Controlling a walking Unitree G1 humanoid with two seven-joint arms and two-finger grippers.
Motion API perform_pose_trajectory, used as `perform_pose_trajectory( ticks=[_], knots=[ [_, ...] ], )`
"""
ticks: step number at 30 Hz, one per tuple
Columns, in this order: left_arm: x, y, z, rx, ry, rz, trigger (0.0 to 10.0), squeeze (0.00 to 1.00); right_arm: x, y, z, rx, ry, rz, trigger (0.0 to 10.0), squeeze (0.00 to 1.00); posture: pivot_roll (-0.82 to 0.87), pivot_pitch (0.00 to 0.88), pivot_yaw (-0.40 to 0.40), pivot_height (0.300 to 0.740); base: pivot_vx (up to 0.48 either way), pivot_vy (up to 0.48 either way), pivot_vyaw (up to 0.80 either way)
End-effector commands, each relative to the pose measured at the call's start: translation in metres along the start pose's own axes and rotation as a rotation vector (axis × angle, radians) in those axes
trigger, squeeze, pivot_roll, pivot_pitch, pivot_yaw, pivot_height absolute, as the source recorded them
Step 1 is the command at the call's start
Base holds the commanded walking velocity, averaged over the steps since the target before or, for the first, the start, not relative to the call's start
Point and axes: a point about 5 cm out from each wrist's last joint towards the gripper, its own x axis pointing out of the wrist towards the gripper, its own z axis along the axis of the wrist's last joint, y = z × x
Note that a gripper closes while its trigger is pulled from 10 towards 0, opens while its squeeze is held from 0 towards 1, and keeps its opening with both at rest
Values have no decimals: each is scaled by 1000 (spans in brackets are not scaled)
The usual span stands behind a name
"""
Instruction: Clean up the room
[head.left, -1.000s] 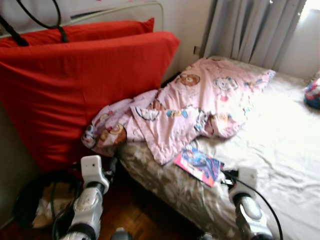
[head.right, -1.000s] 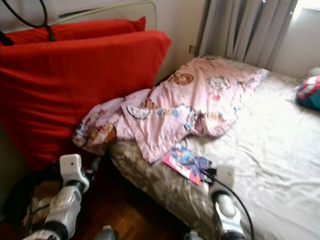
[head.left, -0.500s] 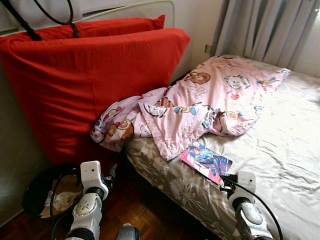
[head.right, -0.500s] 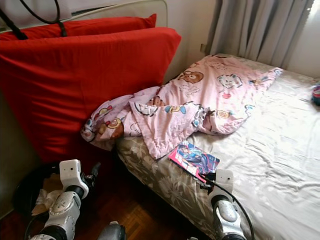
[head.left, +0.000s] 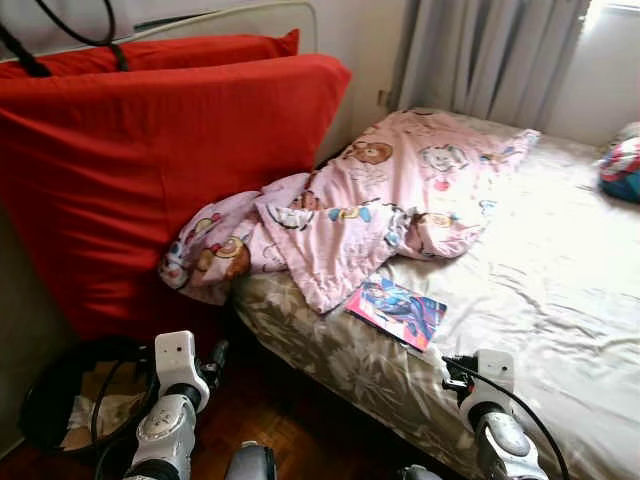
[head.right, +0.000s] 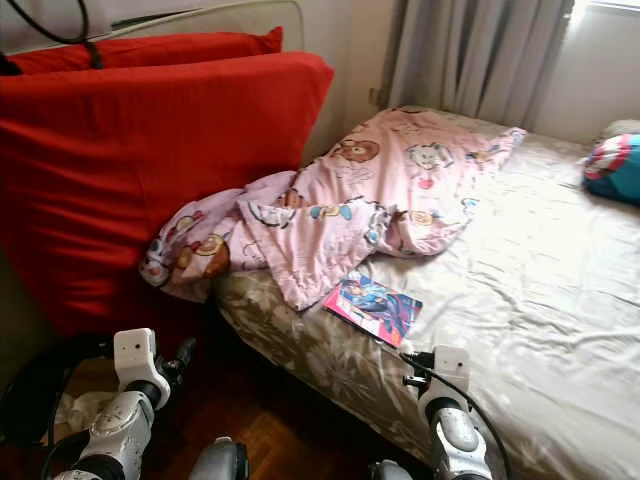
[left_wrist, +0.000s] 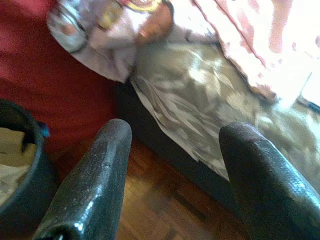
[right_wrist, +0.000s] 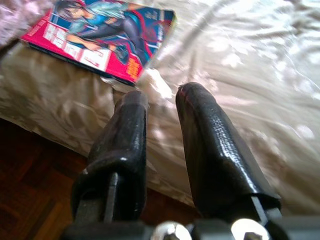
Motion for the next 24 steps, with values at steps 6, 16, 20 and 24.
perform_pose_trajectory(
  ticks=[6, 16, 20, 24],
  knots=[
    [1, 0, -1, -9, 37, -2, 10000, 0, -1, -3, -3, -31, 26, -2, 10000, 0, 30, 0, -8, 626, 0, 0, 0],
    [-1, 4, -6, -12, 68, 2, 10000, 0, -4, -4, -9, -31, 40, 6, 10000, 0, 29, 0, -8, 626, 0, 0, 526],
    [-1, 6, -7, -12, 70, 4, 10000, 0, -4, -5, -9, -27, 46, 0, 10000, 0, 30, 0, -9, 626, 122, 0, 0],
    [-2, 8, -8, -11, 75, 5, 10000, 0, -5, -7, -13, -27, 59, -5, 10000, 0, 31, 0, -9, 626, 275, 0, 0]
  ],
)
